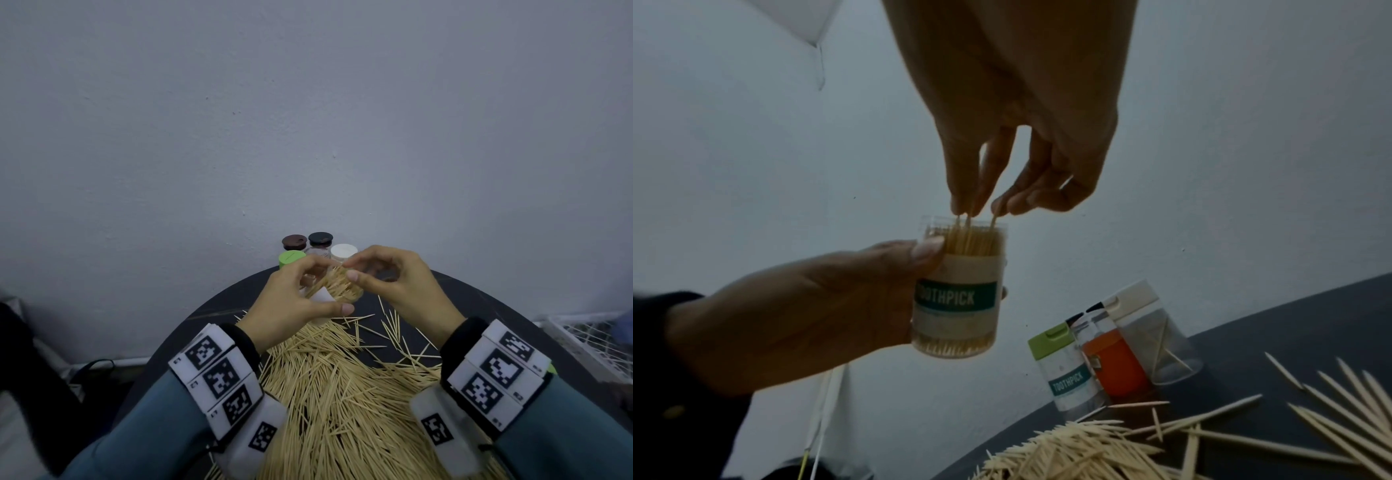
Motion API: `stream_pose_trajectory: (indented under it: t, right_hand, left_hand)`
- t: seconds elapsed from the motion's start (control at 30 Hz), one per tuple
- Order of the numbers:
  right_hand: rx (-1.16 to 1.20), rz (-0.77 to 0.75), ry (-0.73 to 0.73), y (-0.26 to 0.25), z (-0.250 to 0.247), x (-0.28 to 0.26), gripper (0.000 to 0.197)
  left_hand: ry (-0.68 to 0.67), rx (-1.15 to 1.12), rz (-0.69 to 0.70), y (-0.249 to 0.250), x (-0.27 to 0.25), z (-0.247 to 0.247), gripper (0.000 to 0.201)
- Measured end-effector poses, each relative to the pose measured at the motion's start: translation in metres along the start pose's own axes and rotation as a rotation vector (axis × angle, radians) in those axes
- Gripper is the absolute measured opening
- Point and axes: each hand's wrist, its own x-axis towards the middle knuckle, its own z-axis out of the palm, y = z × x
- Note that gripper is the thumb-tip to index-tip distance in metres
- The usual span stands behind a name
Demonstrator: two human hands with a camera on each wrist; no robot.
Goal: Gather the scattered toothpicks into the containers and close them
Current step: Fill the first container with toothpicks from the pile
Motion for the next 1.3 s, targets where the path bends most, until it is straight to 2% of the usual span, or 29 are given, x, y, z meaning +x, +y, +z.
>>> stream_pose_trajectory:
  t: [0.17, 0.4, 0.67, 0.77, 0.9, 1.07, 1.3]
  right_hand:
    - [-0.049, 0.071, -0.096, -0.006, -0.005, 0.001, 0.007]
    - [-0.192, 0.122, -0.113, -0.009, -0.009, -0.002, 0.007]
    - [-0.183, -0.005, 0.08, -0.013, 0.0, -0.005, 0.017]
    - [-0.147, 0.045, 0.024, -0.014, -0.001, -0.005, 0.013]
    - [-0.156, 0.066, -0.058, -0.017, -0.006, -0.003, 0.004]
    - [-0.222, 0.028, -0.144, -0.018, -0.006, -0.002, 0.009]
    - [-0.276, 0.034, -0.12, -0.014, -0.006, -0.004, 0.009]
  left_hand:
    - [0.028, -0.007, -0.002, 0.001, 0.001, -0.001, 0.052]
    - [0.023, 0.032, -0.008, 0.001, -0.001, -0.001, 0.05]
    - [-0.013, 0.049, -0.014, 0.0, -0.001, 0.005, 0.053]
    - [-0.046, 0.041, -0.008, 0.002, -0.002, 0.005, 0.052]
    - [-0.018, 0.029, -0.019, 0.001, -0.002, 0.001, 0.051]
    - [0.006, 0.047, -0.033, -0.001, -0.001, -0.001, 0.054]
    - [-0.002, 0.048, -0.039, -0.002, -0.001, 0.001, 0.055]
